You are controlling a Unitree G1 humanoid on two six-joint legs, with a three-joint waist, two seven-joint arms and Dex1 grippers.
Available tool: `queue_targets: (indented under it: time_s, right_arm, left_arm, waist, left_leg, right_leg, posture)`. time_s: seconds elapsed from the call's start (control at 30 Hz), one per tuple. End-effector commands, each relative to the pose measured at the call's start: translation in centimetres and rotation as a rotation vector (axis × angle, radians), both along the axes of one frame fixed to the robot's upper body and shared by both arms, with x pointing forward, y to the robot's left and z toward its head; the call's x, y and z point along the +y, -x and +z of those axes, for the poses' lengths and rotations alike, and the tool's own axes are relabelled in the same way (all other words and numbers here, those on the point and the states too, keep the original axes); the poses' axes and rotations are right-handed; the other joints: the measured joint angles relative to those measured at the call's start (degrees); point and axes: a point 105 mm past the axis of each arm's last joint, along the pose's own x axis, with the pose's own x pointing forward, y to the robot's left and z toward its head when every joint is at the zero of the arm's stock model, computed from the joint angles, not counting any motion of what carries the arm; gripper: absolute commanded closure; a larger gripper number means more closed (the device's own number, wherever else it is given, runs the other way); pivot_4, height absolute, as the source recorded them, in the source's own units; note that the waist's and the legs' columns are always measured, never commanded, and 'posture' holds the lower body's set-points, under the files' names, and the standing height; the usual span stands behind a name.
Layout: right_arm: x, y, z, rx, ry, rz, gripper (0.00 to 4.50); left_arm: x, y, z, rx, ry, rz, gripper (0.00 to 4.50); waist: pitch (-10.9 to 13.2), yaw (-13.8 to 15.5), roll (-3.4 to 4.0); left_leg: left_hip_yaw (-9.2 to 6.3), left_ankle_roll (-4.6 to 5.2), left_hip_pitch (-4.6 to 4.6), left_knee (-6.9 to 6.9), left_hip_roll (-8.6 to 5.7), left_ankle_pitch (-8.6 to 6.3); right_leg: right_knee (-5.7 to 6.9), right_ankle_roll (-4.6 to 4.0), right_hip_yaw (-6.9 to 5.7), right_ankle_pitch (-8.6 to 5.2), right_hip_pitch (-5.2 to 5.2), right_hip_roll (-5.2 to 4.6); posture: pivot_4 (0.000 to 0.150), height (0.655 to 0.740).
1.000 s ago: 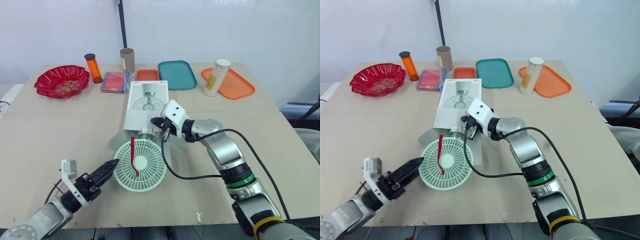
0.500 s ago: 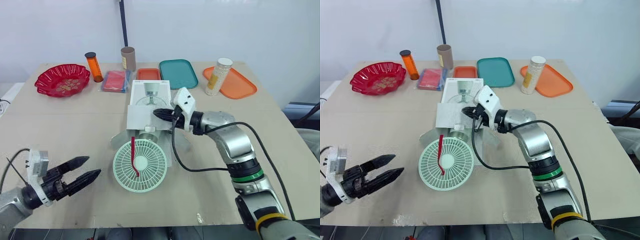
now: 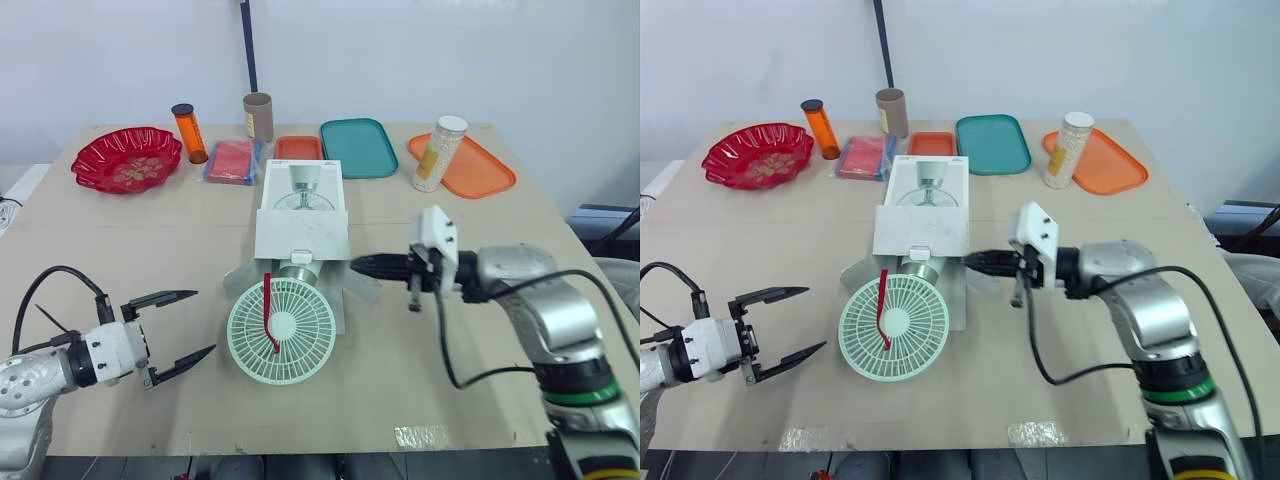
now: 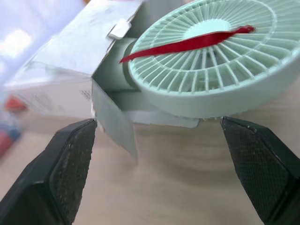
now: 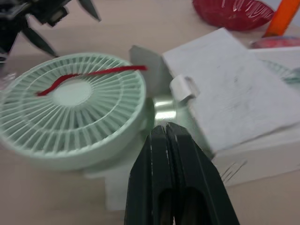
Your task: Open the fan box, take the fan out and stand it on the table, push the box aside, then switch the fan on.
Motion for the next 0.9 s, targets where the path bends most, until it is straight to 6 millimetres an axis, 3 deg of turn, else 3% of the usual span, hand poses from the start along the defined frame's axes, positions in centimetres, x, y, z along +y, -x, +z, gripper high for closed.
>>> queue_targets:
  time_s: [0.03, 0.43, 0.9]
  right_arm:
    - [-0.6, 1.3, 1.4, -0.048, -0.006, 0.036, 4.5]
    - [-1.0, 1.7, 0.4, -0.032, 0.006, -0.034, 4.5]
    - [-1.0, 1.5, 0.3, -0.041, 0.014, -0.067, 4.5]
  left_arm:
    - [-0.7, 0.0, -0.1, -0.174, -0.114, -0.095, 0.01]
    - [-1.6, -0.8, -1.7, -0.488, -0.256, -0.245, 0.01]
    - [-2.9, -2.1, -1.7, -0.702, -0.316, -0.306, 0.01]
  waist:
    - [0.0, -0.1, 0.01]
    - [0.0, -0.1, -0.02]
    - [0.0, -0.1, -0.03]
  left_leg:
    - [0.06, 0.0, 0.02, 0.01, 0.01, 0.0]
    - [0.17, 0.04, 0.07, 0.1, 0.14, -0.02]
    - [0.15, 0.05, 0.09, 0.18, 0.12, -0.02]
  right_leg:
    - [0.0, 0.03, 0.01, 0.0, 0.0, -0.01]
    - [0.01, -0.16, 0.0, 0.23, 0.01, 0.05]
    - [0.05, -0.14, 0.0, 0.3, 0.07, 0.06]
  posture:
    - [0.15, 0.74]
    - [0.15, 0.74]
    - [0.15, 0.74]
